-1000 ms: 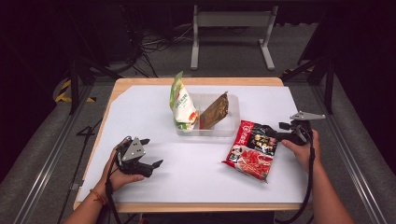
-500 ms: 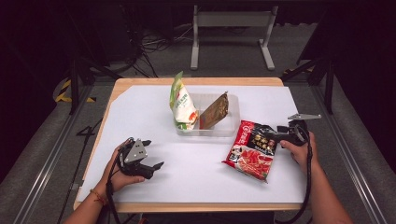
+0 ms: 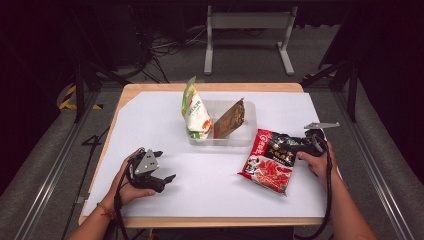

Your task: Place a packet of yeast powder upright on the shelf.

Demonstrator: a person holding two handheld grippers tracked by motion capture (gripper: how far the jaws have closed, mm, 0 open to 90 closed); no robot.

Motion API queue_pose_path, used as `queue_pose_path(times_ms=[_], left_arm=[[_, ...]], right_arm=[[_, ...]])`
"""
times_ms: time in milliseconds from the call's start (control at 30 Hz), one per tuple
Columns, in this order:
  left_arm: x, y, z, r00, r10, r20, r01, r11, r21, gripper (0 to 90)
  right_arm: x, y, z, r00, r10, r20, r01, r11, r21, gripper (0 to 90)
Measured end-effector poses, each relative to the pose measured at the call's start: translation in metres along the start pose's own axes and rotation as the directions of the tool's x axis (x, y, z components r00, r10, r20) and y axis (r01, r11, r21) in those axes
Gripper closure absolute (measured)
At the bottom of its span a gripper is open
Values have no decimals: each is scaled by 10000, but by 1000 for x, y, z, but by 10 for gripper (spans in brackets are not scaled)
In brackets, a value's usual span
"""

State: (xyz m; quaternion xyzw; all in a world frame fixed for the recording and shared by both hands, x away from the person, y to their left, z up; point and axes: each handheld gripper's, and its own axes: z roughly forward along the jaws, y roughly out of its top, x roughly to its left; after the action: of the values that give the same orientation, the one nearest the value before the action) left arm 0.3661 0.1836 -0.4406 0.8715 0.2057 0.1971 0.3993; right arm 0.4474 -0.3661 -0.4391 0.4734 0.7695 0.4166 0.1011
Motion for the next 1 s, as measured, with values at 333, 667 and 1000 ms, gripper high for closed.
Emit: queue_pose_path(times_ms=[333,667,1000], left_arm=[[1,0,0,10000,35,7,-35,10000,44,118],[0,0,-1,9999,-48,-111,48,10000,47,117],[3,1,-5,9994,-339,-100,337,9992,-232,107]], right_arm=[[-10,-4,-10,9948,841,-567,-892,9916,-934,695],[-2,-1,-22,9980,292,-554,-359,9916,-1245,793],[16,7,-43,9958,-690,-607,563,9800,-1911,850]])
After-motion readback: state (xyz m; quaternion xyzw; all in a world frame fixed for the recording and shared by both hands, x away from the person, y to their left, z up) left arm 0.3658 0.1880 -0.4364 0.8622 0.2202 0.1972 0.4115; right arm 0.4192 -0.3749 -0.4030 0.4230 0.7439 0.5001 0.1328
